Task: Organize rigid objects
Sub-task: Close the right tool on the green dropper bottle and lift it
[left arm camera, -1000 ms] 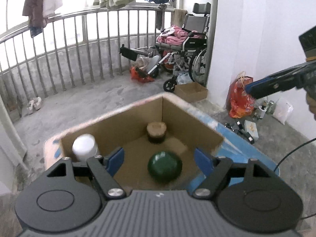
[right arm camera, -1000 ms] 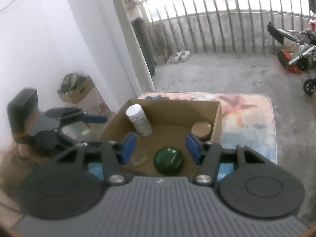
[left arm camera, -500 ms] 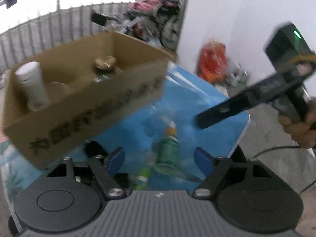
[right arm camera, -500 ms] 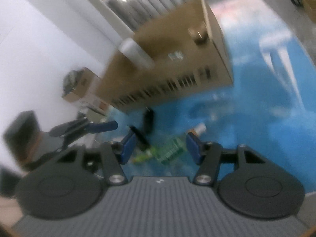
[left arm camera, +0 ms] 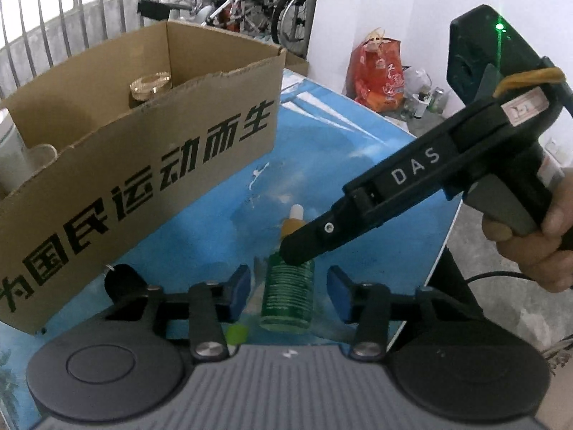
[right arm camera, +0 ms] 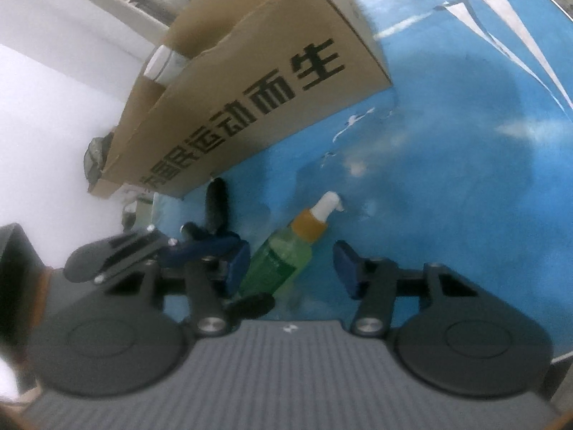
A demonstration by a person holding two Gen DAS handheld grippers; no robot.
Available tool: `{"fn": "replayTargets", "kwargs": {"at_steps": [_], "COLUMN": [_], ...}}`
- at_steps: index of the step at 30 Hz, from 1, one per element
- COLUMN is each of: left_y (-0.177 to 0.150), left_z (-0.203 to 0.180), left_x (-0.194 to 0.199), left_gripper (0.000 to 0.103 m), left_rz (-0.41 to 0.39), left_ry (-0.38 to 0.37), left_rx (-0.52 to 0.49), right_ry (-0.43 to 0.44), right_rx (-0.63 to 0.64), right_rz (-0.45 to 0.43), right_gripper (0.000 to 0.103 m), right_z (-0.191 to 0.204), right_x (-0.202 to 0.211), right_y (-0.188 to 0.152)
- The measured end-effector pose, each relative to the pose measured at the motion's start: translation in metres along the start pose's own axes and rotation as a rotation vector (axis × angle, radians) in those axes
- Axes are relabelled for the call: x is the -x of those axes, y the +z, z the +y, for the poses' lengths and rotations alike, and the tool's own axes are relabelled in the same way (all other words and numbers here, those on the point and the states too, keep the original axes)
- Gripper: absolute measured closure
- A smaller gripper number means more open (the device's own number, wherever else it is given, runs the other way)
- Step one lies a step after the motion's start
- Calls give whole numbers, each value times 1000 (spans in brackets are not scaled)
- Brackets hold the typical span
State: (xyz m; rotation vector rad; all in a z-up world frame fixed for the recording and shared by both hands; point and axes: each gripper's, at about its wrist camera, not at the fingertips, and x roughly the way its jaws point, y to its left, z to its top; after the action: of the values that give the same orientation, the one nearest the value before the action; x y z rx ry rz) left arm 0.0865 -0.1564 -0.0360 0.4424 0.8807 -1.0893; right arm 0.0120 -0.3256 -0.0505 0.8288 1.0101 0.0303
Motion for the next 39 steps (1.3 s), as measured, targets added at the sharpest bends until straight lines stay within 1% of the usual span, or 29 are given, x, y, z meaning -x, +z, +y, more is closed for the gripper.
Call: {"fn": "replayTargets", "kwargs": {"at_steps": [2,9,11,12,13,17,27,32,34,35,39], "left_y": [1,6,5,5,5,3,1,2,2,2,3], "left_z": [3,6,4,3,2,2,0,-1,-1,-1,-2], "left_x": [-6,-17,-20,-21,-22,-22,-16,-7,-5,-4,-3], "left_gripper": [61,65,69,69,69,70,70,70,70,70,69], "left_rz": [15,46,53,53,49,35,14,-14,-12,-19,-21], "left_ry": [-6,-31,-35,-28,-22,-23,-24,-14,-1,-3,-5], "left_rx": [11,14,8,2,-4,-4,-7,-14,-16,-17,-10], "right_ry": [-6,-12,-15,-19,-23,-24,-9,15,20,22,20], "right_rx": [-9,-27,-18,-13,-4,11,7,34,56,70,102], "right_rz": [2,-7,-9,-10,-13,-26,-21,-60,-81,-94,-112], "right_gripper": [57,60,63,66,67,69,67,70,74,82,82], "right_z": [-2,-4,-3,-2,-1,0,0,4,7,9,16], "right_x": [-2,-7,-9,-10,-11,-12,-15,-9,-4,0,6], "right_y": [3,14,16,16,16,16,17,15,15,15,16]}}
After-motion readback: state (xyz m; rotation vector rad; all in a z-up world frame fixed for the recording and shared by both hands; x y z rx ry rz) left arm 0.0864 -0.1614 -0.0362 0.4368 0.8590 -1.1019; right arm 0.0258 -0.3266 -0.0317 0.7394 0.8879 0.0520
